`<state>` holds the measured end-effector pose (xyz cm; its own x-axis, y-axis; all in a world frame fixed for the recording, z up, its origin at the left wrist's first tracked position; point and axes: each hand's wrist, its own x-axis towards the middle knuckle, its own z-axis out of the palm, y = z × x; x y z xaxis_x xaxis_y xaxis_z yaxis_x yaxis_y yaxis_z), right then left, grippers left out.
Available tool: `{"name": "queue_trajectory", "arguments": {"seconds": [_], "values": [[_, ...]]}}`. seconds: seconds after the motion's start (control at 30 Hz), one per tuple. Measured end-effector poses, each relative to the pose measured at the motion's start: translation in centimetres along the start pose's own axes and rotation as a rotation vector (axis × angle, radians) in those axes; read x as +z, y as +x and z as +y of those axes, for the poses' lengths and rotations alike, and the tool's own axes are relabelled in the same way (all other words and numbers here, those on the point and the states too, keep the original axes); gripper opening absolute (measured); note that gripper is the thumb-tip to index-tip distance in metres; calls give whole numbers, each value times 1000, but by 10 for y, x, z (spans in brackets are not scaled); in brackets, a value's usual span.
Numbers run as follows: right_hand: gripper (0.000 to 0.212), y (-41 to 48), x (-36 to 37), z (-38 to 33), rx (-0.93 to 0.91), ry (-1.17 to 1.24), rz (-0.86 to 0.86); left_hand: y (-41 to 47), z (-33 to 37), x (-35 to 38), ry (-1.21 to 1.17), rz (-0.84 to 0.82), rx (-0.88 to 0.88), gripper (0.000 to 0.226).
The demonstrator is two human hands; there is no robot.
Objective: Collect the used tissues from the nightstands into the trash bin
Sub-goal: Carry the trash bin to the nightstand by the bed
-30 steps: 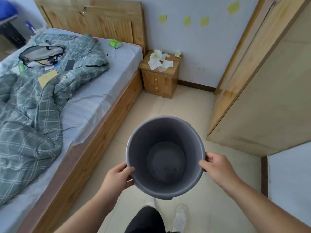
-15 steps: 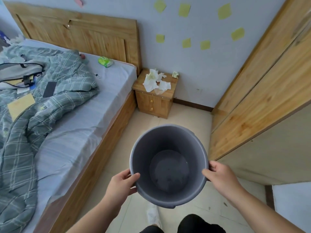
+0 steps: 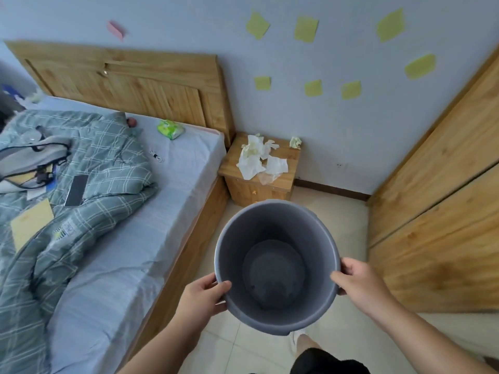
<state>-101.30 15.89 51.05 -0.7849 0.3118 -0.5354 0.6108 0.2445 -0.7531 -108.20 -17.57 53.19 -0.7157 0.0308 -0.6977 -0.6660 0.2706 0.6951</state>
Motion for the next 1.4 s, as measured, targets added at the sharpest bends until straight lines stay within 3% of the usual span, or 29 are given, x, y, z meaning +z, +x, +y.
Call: {"name": "queue_trajectory", "arguments": {"seconds": [0.33,0.43,0.77,0.93,1.17,1.4], "values": [[15,146,0,-83,-31,-188,-85,101,57,-4,-165,76,-101,18],[4,177,14,-101,-33,-254,-77,135,71,-13,-173,65,-119,18],[9,283,65,-100,88,-231,-96,266,90,-34,-97,41,-132,19],[8,360,98,-51,129,-256,-126,348,45,-21,-104,45,-162,38],[15,494,174,58,174,-233,-126,501,-59,4,-55,62,-193,38],[9,586,250,141,263,-208,-51,630,-145,23,2,45,-193,41]]}}
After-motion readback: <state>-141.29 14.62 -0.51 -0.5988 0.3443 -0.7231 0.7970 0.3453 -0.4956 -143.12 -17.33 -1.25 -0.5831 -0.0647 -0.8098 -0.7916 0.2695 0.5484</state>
